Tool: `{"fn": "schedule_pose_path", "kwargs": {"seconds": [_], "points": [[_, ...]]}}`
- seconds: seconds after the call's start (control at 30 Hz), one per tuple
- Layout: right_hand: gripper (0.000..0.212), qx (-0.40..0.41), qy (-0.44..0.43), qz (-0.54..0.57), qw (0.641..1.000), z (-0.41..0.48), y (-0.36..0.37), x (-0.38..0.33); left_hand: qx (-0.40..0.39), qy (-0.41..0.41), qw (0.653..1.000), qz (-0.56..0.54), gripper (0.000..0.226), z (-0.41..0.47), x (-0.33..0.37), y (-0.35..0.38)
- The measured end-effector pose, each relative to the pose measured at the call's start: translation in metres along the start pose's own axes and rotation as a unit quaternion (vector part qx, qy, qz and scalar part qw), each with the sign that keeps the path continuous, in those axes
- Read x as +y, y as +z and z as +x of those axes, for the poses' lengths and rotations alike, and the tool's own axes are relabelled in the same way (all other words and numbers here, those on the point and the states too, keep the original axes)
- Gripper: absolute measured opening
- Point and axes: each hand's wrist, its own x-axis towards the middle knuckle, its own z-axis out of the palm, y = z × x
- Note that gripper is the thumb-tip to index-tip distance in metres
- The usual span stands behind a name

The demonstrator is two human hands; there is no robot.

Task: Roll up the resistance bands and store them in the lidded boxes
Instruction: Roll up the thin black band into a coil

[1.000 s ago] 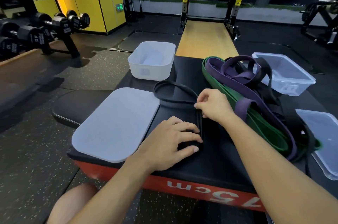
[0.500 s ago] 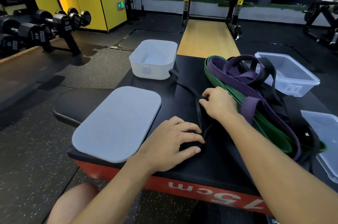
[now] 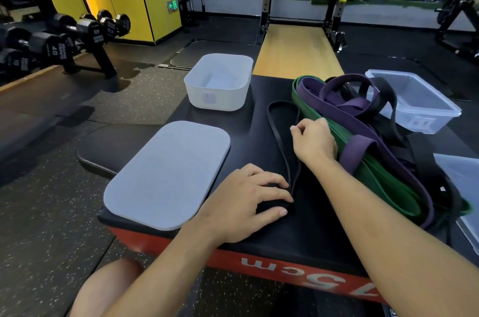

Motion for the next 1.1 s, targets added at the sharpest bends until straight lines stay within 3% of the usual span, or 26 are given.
{"fn": "schedule_pose_path", "kwargs": {"seconds": [0.2,0.37,0.47,0.63,0.77,0.97,1.1], "points": [[0.035,-0.025,0.017,0.010,1.000,0.000,-0.005,0.004,-0.002,-0.002,1.000,-0.003,0.030,0.000,0.000,0.000],[0.026,-0.061,-0.033,0.161,0.984,-0.007,-0.008,-0.001,-0.003,-0.003,1.000,-0.005,0.031,0.000,-0.001,0.000],[0.021,-0.051,-0.065,0.071,0.994,-0.008,-0.001,0.005,-0.003,-0.004,1.000,-0.004,0.031,0.000,-0.001,0.000],[0.017,-0.033,-0.037,0.099,0.994,-0.015,-0.012,0.015,-0.003,-0.002,1.000,-0.004,0.031,0.000,-0.002,0.001],[0.025,-0.138,0.001,0.059,0.989,-0.035,-0.034,0.012,-0.003,0.001,1.000,0.000,0.030,0.001,-0.002,0.001],[0.021,-0.196,-0.070,0.097,0.973,-0.082,-0.053,0.013,-0.003,0.002,1.000,-0.001,0.030,0.002,-0.002,0.001],[0.020,-0.172,-0.136,0.125,0.968,-0.111,-0.056,0.029,0.002,0.005,1.000,-0.005,0.031,0.002,-0.003,0.002]]}}
